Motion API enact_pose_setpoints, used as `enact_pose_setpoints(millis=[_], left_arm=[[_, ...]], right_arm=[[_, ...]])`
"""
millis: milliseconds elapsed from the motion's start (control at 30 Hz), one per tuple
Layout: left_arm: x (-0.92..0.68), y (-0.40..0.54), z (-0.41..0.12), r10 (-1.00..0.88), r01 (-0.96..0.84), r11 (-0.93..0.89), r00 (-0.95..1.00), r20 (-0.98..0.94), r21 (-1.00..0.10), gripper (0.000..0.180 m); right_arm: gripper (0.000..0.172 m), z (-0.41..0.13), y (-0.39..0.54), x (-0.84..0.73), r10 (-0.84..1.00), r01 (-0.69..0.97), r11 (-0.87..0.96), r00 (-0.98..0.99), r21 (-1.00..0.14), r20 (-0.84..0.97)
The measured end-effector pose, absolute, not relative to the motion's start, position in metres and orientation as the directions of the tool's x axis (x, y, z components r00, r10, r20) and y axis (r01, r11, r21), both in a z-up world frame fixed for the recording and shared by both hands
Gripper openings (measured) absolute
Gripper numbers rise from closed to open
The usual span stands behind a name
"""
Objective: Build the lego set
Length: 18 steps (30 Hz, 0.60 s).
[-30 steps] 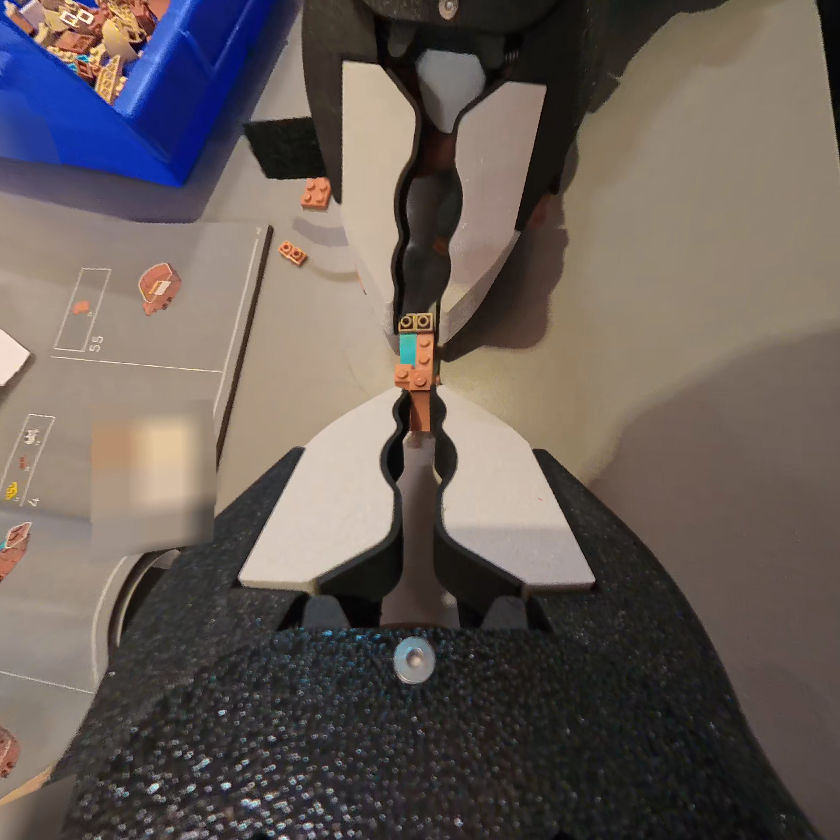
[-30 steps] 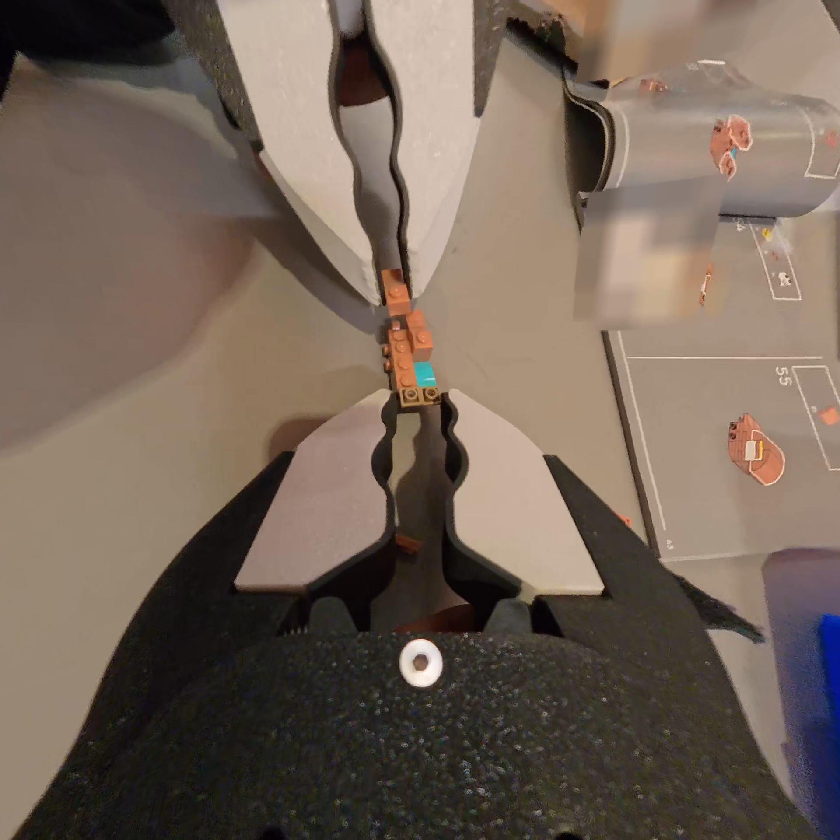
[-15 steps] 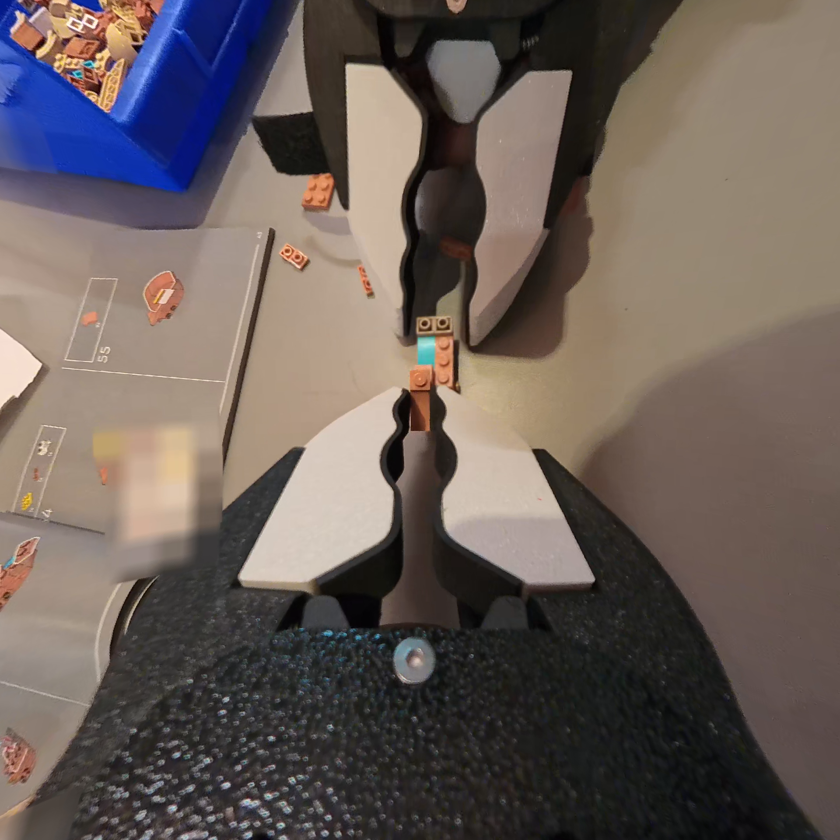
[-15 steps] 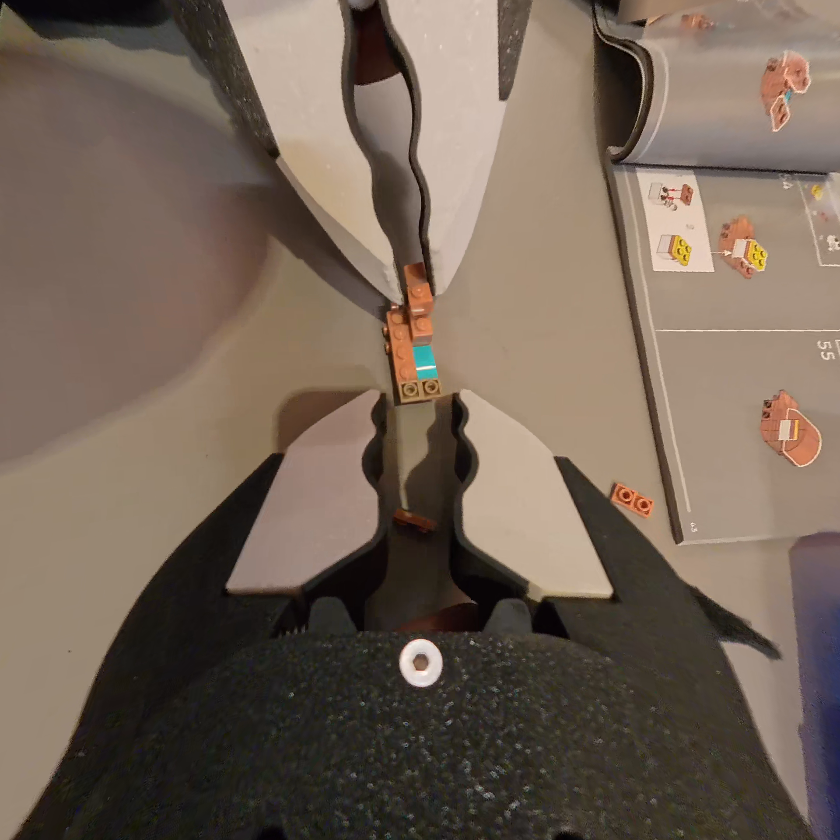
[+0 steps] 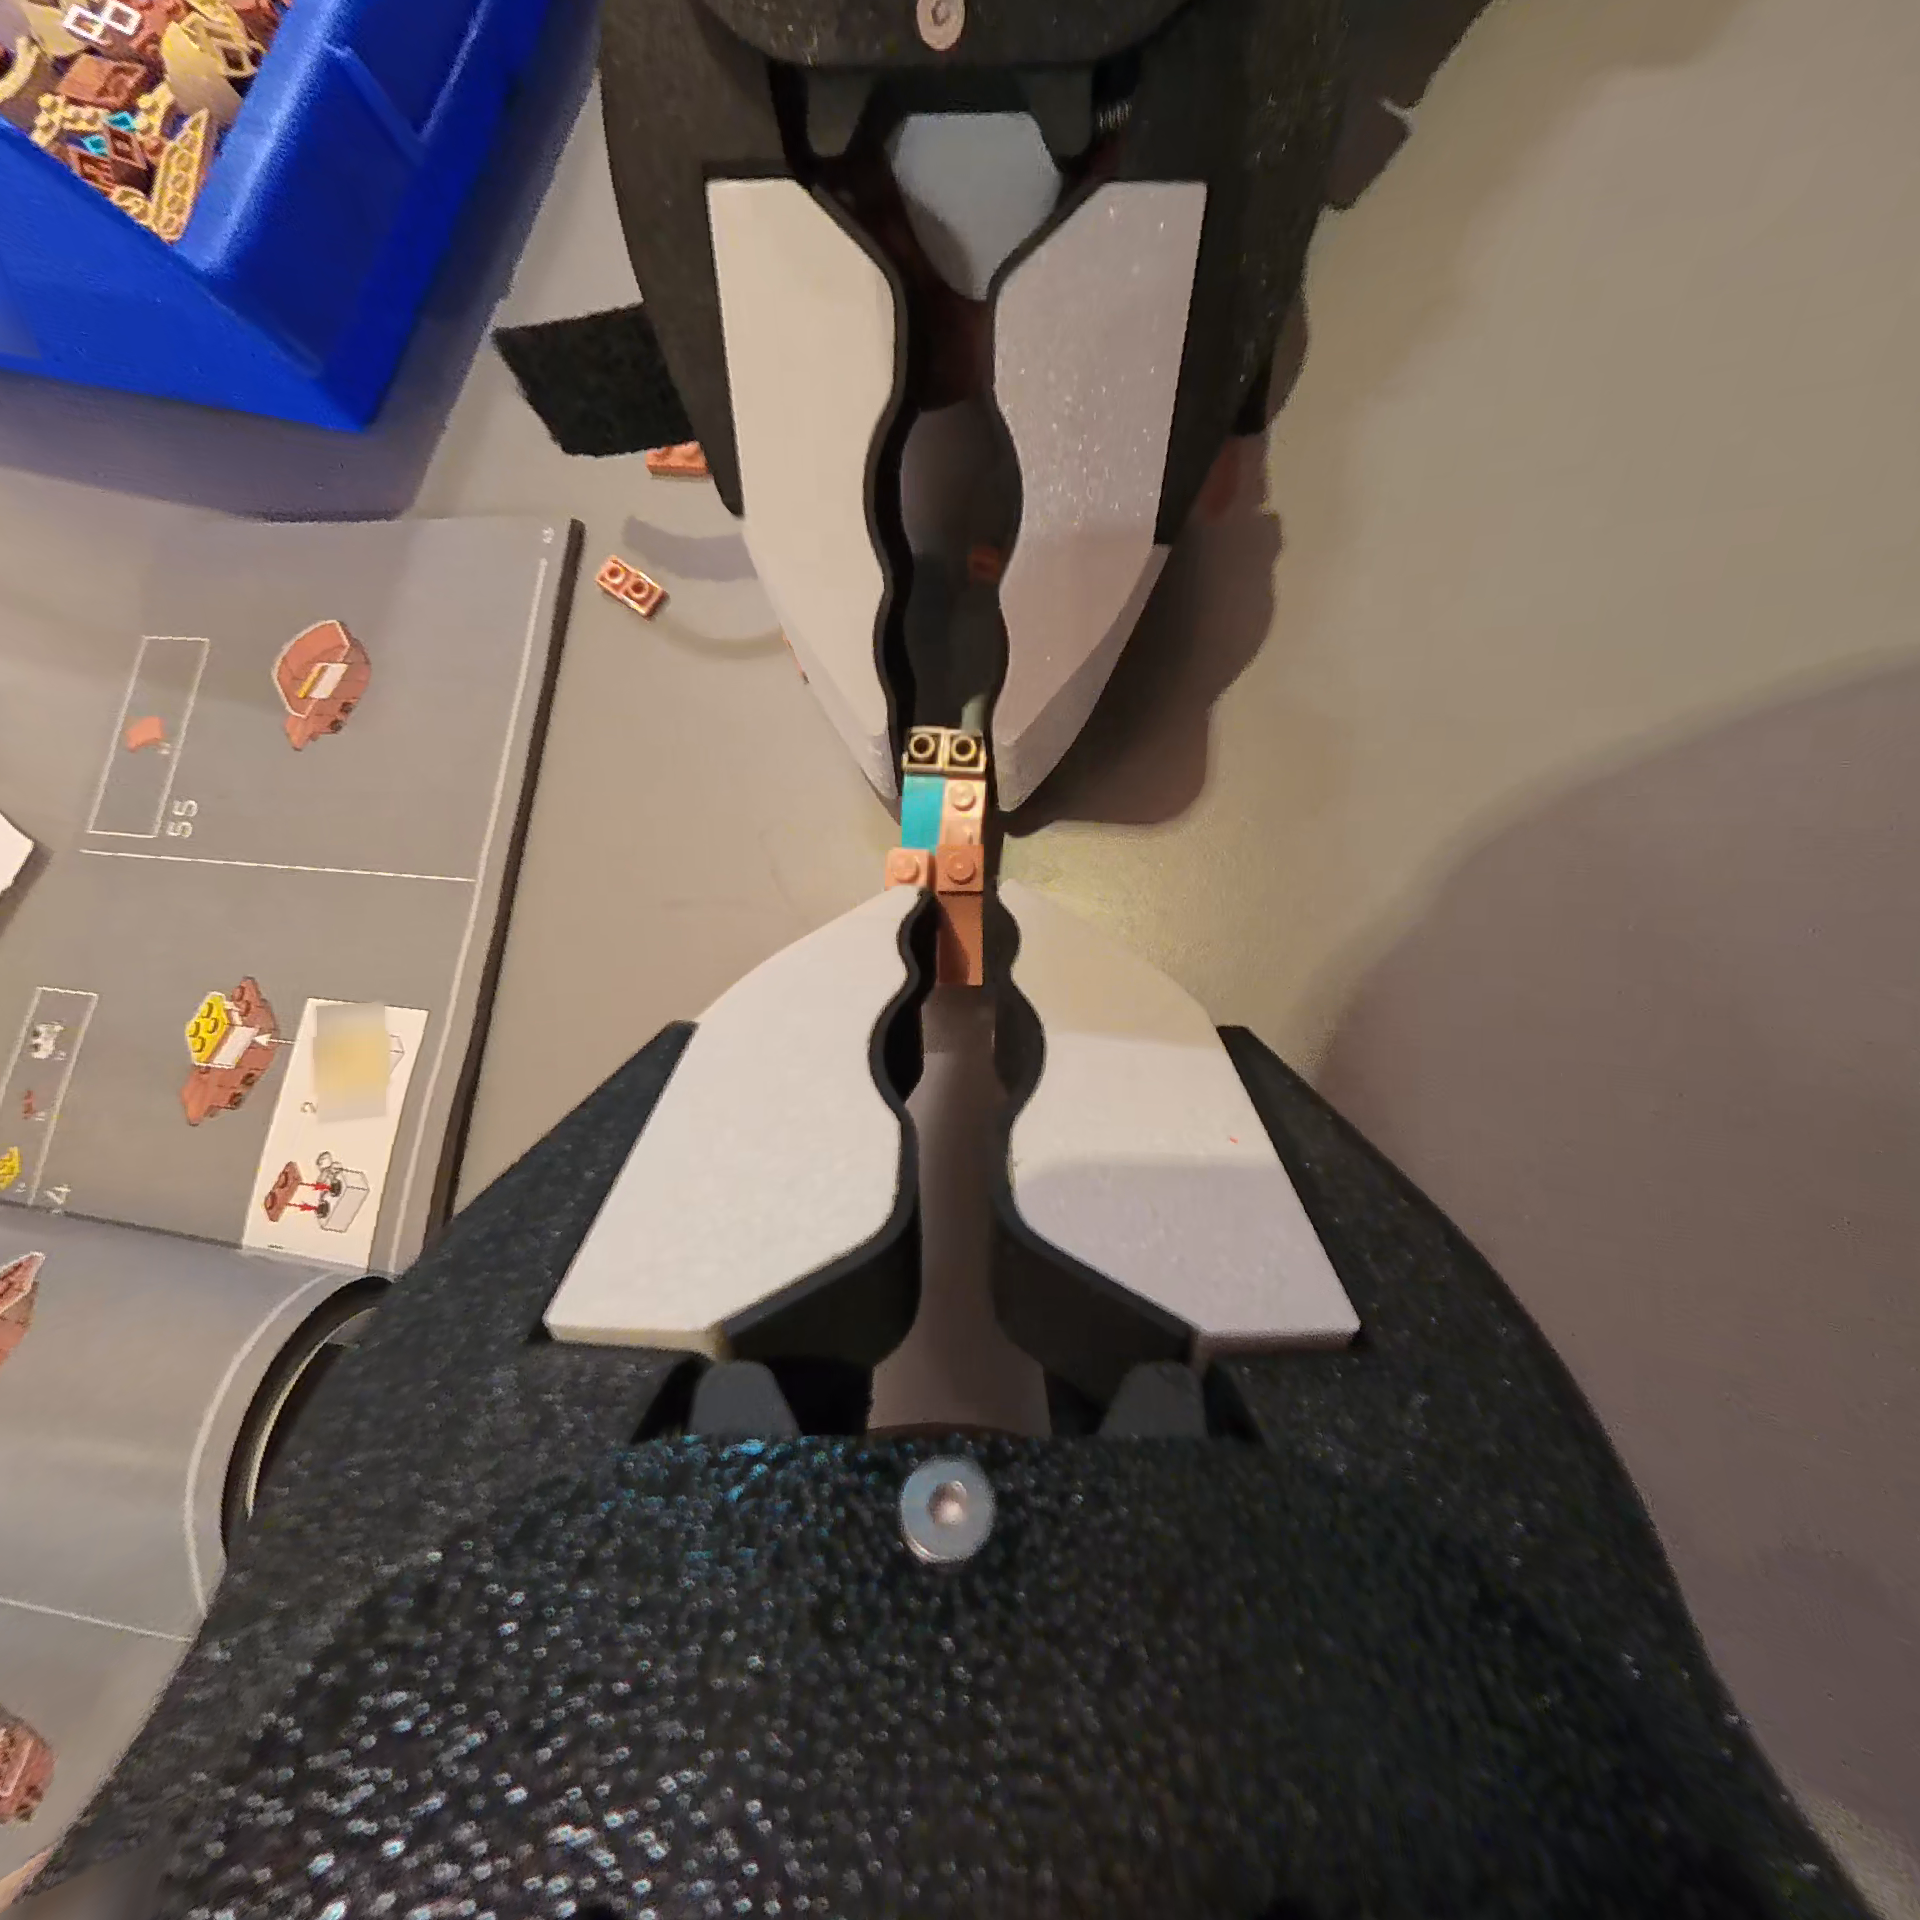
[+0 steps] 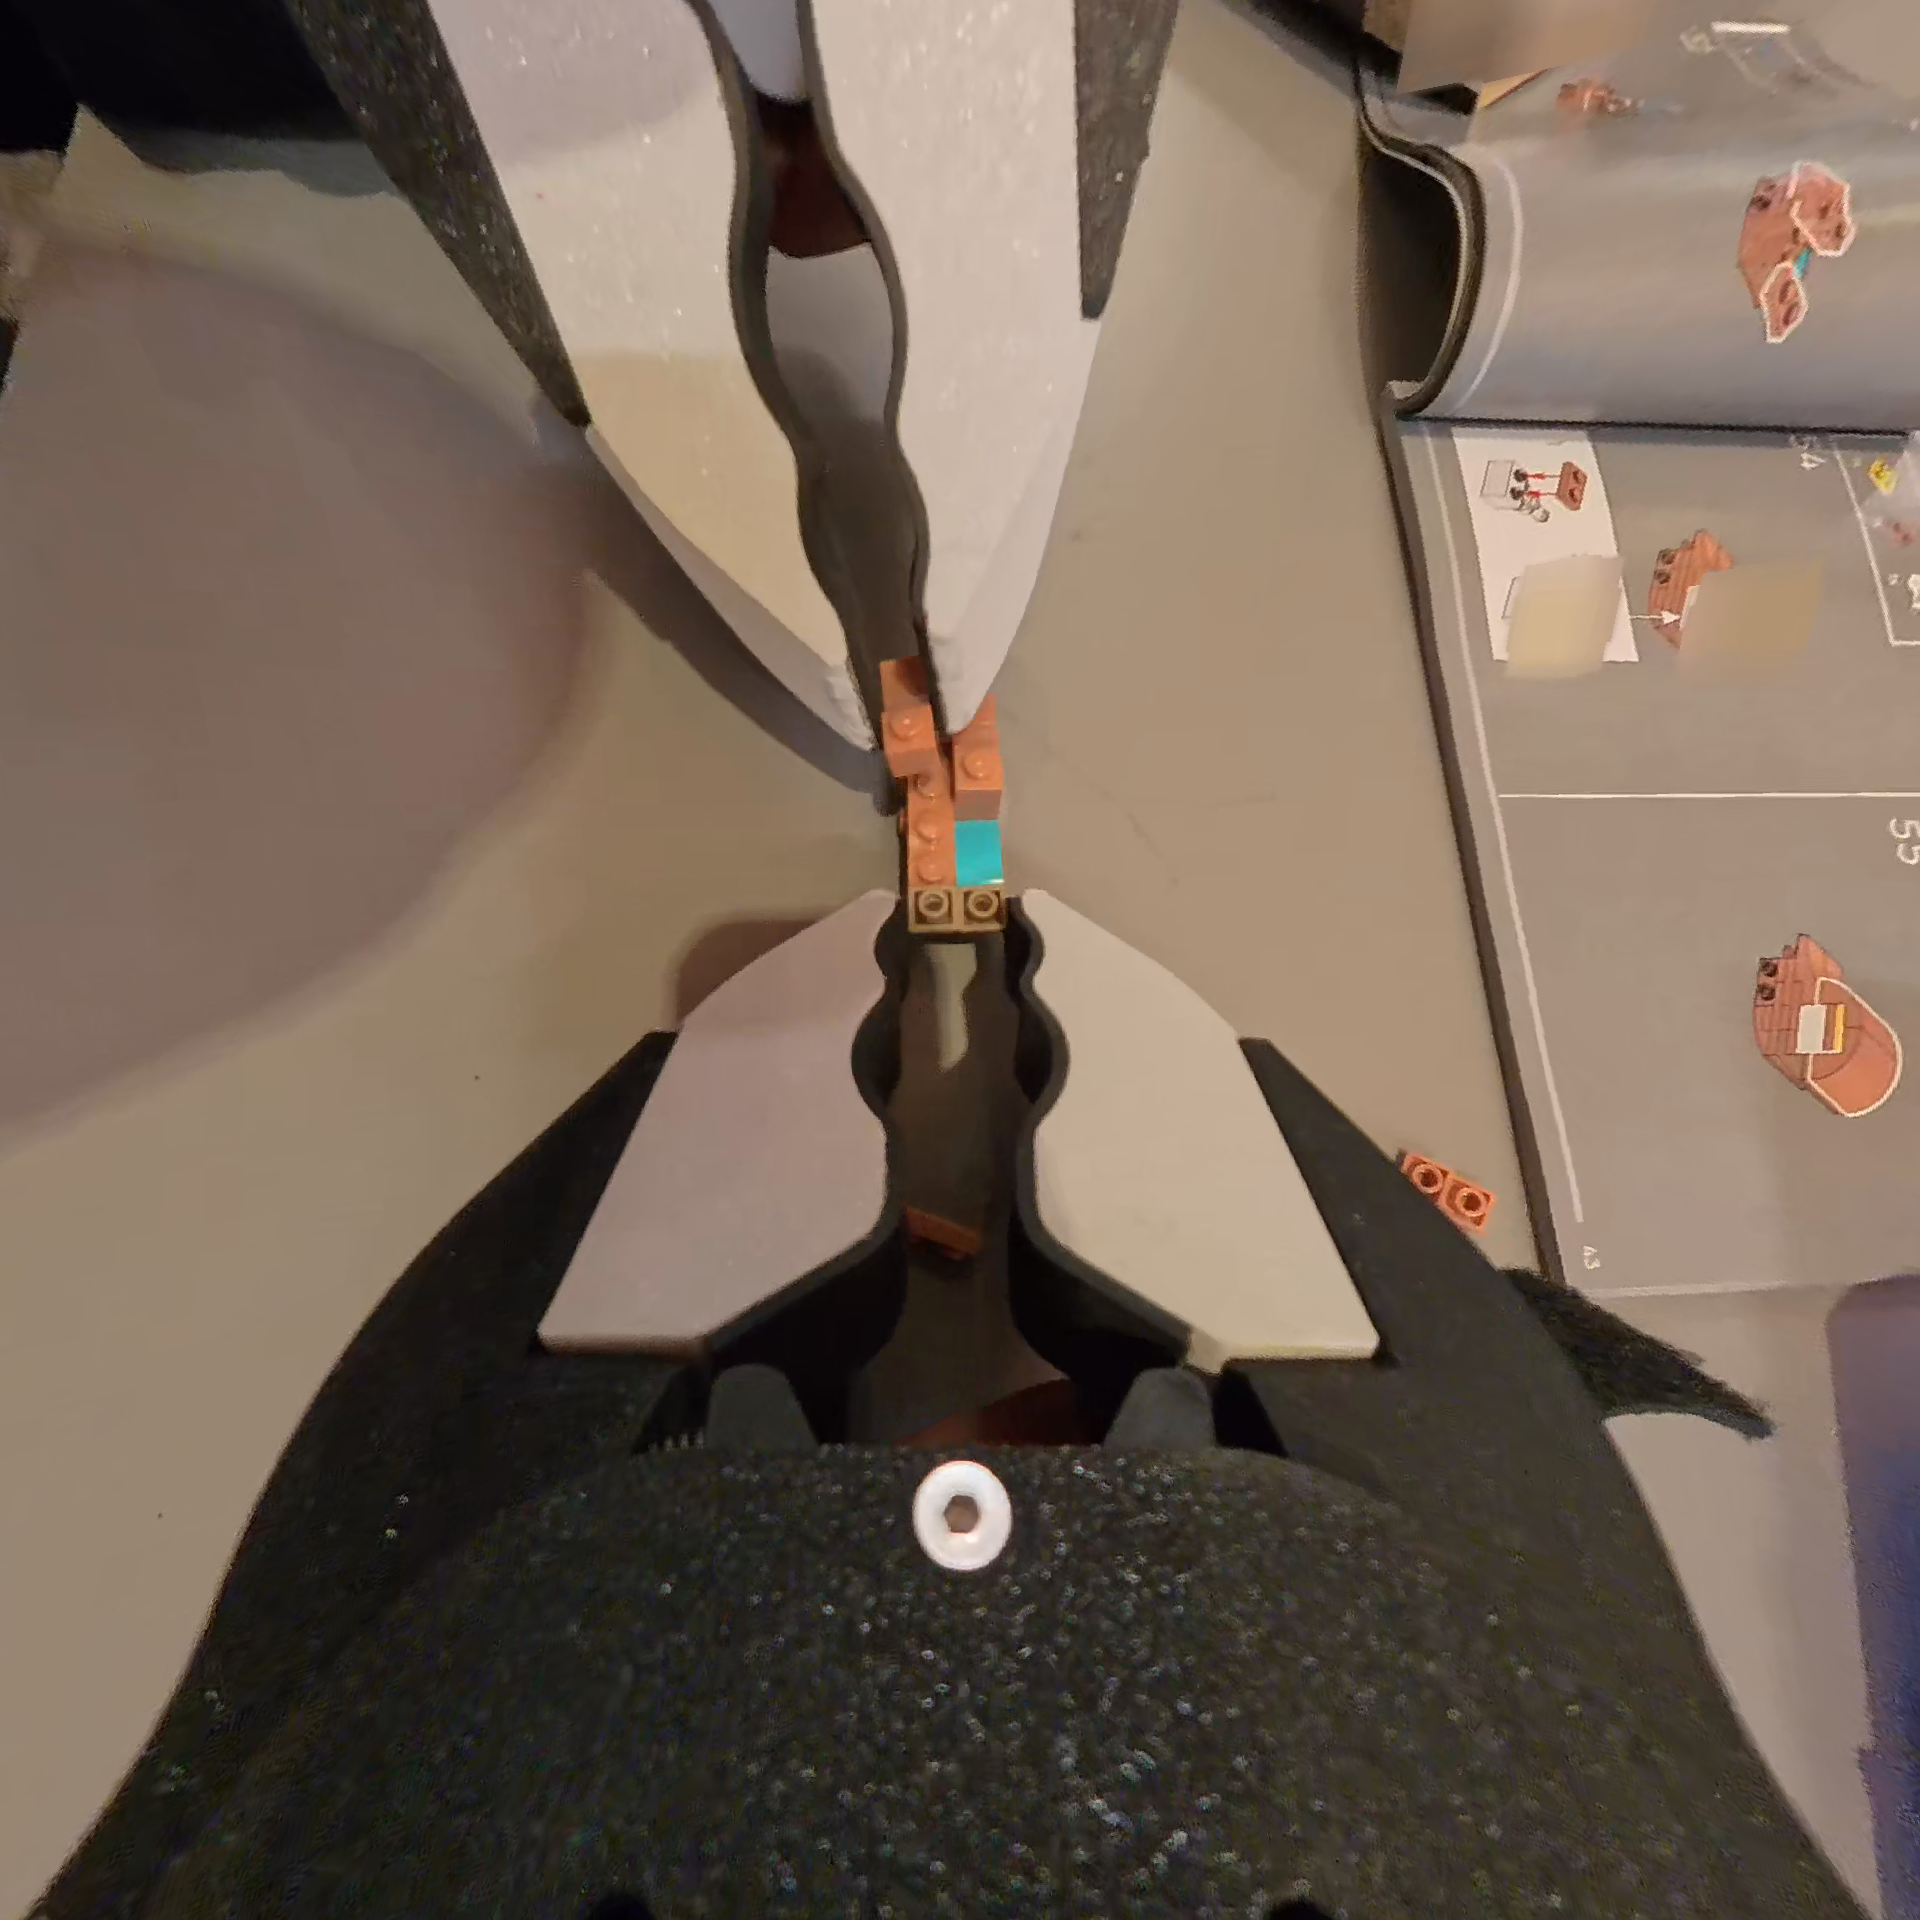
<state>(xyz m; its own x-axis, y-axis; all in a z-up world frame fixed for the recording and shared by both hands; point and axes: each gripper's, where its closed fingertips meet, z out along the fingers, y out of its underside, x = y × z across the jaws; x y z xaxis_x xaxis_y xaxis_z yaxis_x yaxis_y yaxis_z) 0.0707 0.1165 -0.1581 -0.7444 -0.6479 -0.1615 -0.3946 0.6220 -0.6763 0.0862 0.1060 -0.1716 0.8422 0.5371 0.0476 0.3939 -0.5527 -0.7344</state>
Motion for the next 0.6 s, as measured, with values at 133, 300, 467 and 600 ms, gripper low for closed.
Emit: enact_pose_setpoints(millis=[133,300,467,600], left_arm=[[0.073,0.118,-0.157,-0.657,-0.407,0.614,-0.738,-0.152,-0.677,0.008],[0.081,0.121,-0.151,-0.672,-0.404,0.615,-0.718,-0.182,-0.677,0.007],[0.089,0.124,-0.143,-0.662,-0.385,0.677,-0.691,-0.29,-0.628,0.007],[0.089,0.123,-0.14,-0.631,-0.367,0.723,-0.696,-0.343,-0.585,0.007]], right_arm=[[0.017,-0.165,0.109,0.092,0.497,0.294,-0.571,0.867,-0.766,-0.037],[0.017,-0.16,0.109,0.095,0.478,0.241,-0.561,0.876,-0.792,-0.071],[0.017,-0.156,0.107,0.095,0.481,0.241,-0.537,0.875,-0.808,-0.058],[0.017,-0.152,0.106,0.097,0.468,0.213,-0.525,0.881,-0.824,-0.071]])
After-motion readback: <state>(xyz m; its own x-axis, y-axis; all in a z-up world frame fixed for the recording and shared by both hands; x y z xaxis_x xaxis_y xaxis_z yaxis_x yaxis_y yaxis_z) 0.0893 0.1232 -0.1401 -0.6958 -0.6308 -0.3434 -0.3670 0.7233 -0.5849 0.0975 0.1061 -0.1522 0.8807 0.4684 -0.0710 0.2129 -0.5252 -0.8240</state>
